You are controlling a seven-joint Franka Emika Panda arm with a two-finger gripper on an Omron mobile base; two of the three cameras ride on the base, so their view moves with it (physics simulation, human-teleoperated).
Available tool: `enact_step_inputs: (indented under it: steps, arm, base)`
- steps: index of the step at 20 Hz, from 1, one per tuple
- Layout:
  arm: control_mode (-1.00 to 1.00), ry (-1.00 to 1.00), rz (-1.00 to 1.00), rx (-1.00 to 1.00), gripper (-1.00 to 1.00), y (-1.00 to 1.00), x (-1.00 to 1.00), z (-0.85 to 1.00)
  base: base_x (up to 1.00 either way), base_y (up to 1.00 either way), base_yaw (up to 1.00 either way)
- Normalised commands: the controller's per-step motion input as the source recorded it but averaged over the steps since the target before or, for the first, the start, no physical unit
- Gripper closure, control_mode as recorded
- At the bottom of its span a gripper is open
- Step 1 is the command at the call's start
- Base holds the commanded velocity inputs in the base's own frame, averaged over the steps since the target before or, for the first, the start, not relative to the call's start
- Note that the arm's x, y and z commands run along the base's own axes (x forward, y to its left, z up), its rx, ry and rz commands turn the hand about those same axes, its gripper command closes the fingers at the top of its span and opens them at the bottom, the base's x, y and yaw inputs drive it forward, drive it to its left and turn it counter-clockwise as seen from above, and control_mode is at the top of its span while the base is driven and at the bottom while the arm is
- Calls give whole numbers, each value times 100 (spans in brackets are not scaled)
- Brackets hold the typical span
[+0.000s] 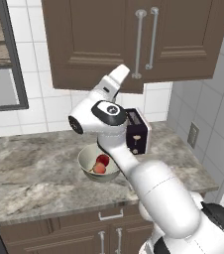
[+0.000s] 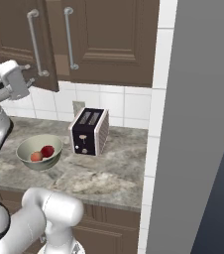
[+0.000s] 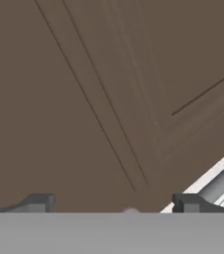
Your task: Open the cabinet. Pick the peach and pear from the cabinet and place them into the bowl. Then close the cabinet.
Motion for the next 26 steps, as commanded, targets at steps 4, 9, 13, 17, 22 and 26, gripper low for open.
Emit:
enact_step_inputs:
  steps: [4, 9, 13, 17, 22, 26]
  arm:
    - [-100, 0, 9, -1, -100, -15, 54, 14]
    - [-100, 0, 13, -1, -100, -4, 43, 2]
    - [-100, 2, 17, 0, -100, -3, 41, 0]
    - [-100, 2, 16, 0, -100, -3, 36, 0]
    - [-100, 4, 15, 0, -100, 0, 28, 0]
    - [-100, 2, 14, -1, -100, 0, 10, 0]
  base:
    - [0, 0, 0]
    - [0, 0, 0]
    - [0, 0, 0]
    - [0, 0, 0]
    - [0, 0, 0]
    - [0, 0, 0]
